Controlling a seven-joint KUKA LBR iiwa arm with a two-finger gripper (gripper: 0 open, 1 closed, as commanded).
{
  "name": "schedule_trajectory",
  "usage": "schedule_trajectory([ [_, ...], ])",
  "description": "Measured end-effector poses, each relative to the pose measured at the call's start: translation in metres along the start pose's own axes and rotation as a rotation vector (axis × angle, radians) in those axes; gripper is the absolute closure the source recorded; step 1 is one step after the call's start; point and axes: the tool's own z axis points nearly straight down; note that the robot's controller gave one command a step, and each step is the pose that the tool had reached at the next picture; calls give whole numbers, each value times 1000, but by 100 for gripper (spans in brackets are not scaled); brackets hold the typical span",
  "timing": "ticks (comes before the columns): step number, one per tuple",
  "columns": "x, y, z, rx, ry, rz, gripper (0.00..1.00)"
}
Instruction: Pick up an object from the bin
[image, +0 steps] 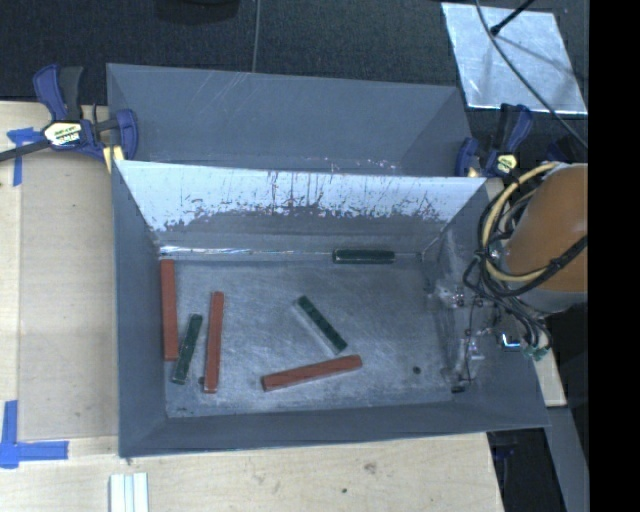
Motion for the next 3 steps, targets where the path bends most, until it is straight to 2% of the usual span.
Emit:
schedule_trajectory([
  [1,-7,57,37,-2,-3,-18,0],
  [2,-5,105,78,-2,-3,-74,0],
  [3,10,170,74,0,-14,-208,0],
])
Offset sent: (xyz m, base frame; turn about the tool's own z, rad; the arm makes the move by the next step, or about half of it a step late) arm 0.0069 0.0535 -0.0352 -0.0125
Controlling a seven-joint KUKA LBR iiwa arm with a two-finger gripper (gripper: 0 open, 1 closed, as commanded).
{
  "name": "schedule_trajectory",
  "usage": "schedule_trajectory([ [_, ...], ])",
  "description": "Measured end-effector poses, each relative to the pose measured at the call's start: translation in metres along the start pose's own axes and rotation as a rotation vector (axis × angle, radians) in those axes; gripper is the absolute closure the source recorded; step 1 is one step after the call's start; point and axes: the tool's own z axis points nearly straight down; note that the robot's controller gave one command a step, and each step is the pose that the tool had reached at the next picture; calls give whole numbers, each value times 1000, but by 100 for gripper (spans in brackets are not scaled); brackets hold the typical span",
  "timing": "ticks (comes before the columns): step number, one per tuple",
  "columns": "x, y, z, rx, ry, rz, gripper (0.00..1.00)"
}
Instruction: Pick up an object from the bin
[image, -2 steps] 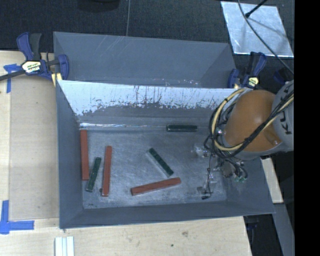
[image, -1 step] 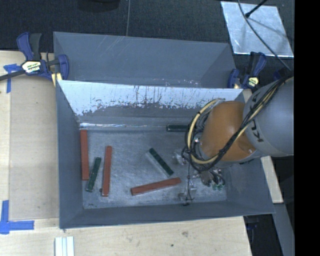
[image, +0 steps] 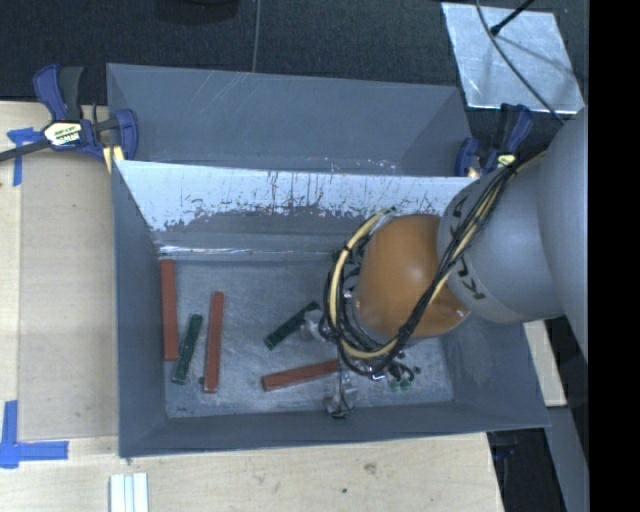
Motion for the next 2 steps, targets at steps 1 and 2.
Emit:
schedule_trajectory([
  [1,1,-1,1,1,3,1,100],
  [2,8,-15,-132,1,6,-22,100],
])
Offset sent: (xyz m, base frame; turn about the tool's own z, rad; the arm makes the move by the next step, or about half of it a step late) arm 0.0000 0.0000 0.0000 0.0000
